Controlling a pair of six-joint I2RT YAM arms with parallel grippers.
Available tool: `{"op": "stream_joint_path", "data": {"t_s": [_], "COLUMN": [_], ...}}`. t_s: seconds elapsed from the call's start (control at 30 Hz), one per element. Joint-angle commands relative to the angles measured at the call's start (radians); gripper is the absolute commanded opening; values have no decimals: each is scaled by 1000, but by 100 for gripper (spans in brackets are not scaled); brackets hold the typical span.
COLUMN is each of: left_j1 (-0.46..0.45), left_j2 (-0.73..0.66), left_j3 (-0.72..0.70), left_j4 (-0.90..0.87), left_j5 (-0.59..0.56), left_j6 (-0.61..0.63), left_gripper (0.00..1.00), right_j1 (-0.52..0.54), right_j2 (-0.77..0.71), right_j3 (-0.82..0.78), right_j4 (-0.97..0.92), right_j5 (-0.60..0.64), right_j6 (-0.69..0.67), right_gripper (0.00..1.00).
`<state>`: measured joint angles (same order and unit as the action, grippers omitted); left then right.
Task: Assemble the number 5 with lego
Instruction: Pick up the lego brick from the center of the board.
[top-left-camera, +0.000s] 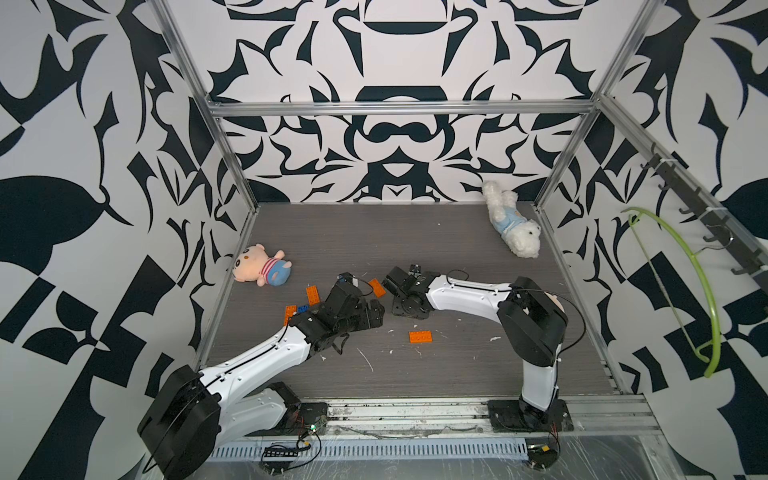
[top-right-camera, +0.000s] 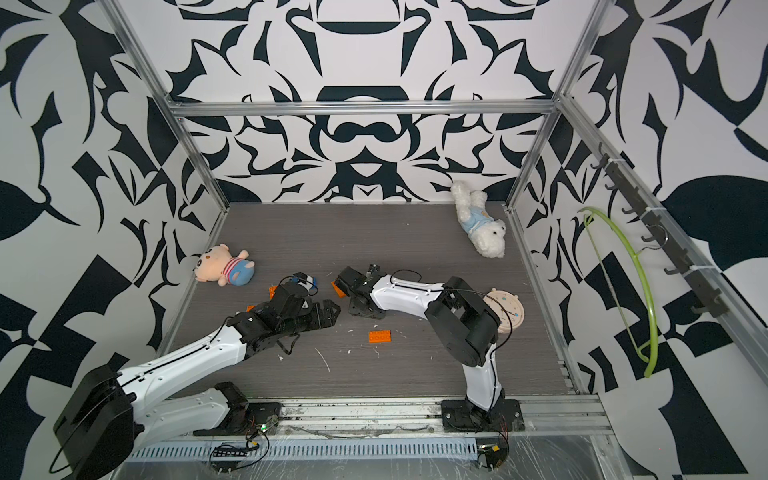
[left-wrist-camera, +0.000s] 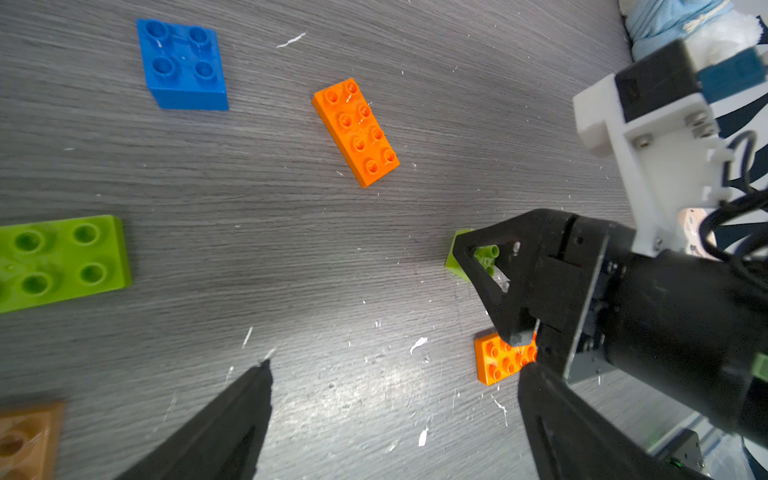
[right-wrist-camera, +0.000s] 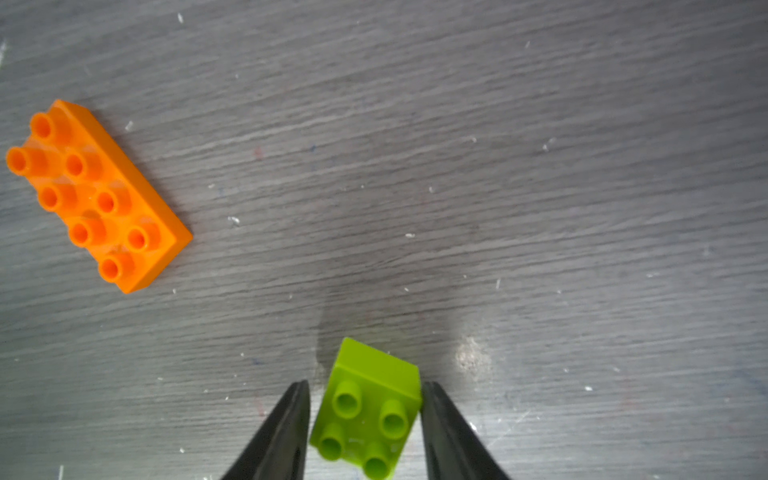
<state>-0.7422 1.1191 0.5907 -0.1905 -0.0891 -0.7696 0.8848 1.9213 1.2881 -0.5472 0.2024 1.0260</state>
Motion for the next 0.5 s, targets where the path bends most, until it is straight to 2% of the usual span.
{"op": "stream_joint_path", "data": {"t_s": [0.0,0.07,0.23,0.43,0.47], "left_j1": [-4,-3,-5,-10,-13], "left_j2": [3,3,7,0,-3], "left_j3": [25,26,26,22,21], "left_j4": [-4,-4,-4,-4,-4], "left_j5": [0,2,10,15,15], "left_j6": [6,6,6,4,3], "left_gripper": [99,99,99,99,99], "right_j1": [-3,-3,-3,-5,-5], "right_j2": [-10,-10,-8,-16,-19], "right_j3": [22,20,17,41,38], "right_j4": [3,0,-9,-46,-47], "right_j5": [11,14,14,-6,-54], "right_j6": [2,0,-9,-175,-212], "right_gripper": [42,40,43,44,44]}}
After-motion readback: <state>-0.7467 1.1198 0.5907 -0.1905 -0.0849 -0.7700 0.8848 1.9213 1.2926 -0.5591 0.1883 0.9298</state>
